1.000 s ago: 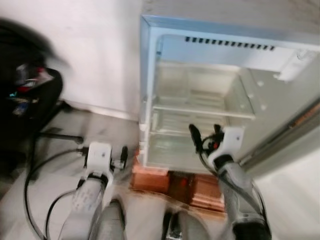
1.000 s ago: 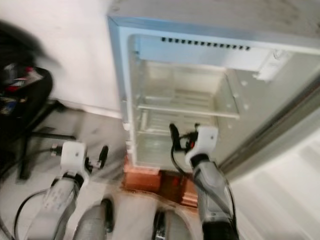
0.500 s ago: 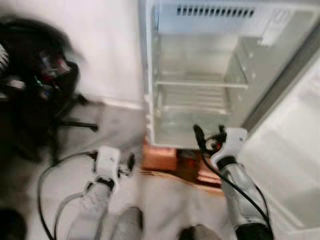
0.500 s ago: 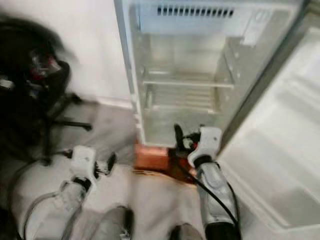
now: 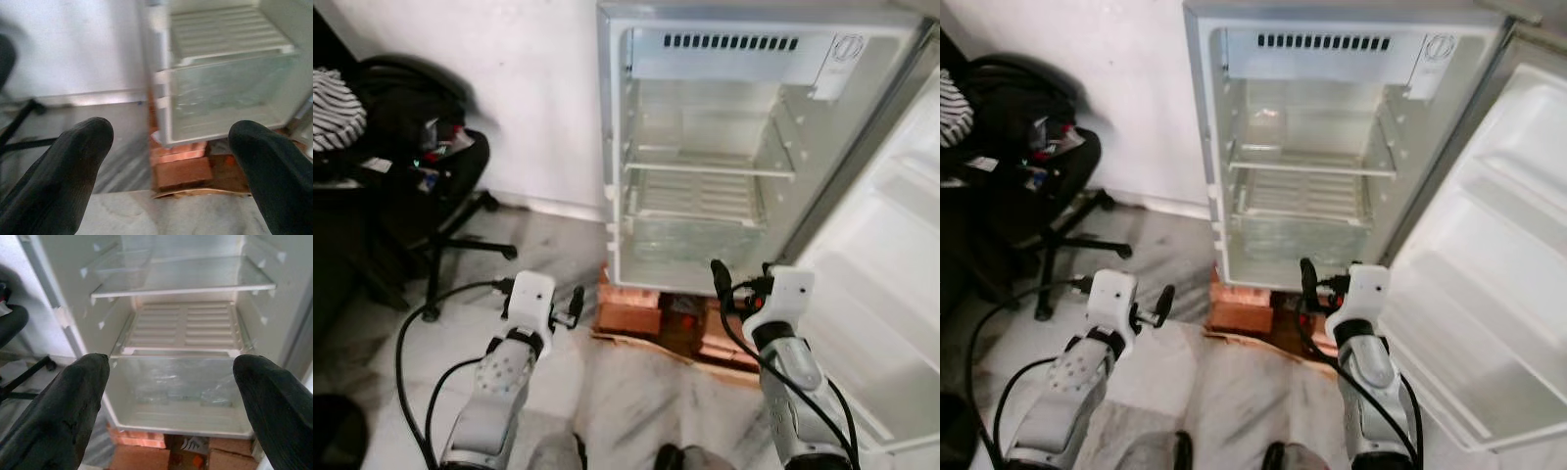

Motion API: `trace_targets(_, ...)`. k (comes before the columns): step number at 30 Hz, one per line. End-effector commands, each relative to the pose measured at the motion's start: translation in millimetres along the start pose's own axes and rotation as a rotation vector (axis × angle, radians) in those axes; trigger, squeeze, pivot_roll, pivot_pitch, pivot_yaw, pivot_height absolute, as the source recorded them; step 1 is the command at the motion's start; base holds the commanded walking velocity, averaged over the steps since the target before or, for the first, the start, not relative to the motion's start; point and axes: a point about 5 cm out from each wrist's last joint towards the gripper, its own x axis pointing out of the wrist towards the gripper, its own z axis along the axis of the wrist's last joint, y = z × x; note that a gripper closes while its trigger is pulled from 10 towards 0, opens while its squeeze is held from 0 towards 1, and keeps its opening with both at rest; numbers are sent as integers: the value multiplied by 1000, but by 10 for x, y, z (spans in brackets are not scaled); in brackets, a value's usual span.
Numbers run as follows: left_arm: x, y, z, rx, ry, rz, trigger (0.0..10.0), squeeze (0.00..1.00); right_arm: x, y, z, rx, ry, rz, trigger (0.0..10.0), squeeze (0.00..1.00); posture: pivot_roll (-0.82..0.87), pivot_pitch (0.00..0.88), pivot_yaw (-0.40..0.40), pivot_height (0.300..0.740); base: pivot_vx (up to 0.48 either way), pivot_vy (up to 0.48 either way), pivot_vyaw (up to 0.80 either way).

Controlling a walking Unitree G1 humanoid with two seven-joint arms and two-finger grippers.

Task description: Restocking fridge

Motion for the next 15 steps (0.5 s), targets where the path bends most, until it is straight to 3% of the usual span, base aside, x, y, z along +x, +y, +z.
trace_targets(1, 9, -55, 11, 32, -15, -26, 10000, 0, 52, 32, 7, -8, 11, 14, 10000, 0, 146, 130, -42, 740, 0, -405, 0)
trace_targets(7, 10, -65, -2, 35, -19, -23, 10000, 0, 128, 115, 75, -21, -6, 48, 10000, 0, 143, 132, -44, 740, 0, -440, 0)
trace_targets(15, -17, -86, -66, 21, 0, -1, 10000, 0, 76, 134, -22, -31, 28, 64, 10000, 0, 141, 140, -49, 740, 0, -465, 0)
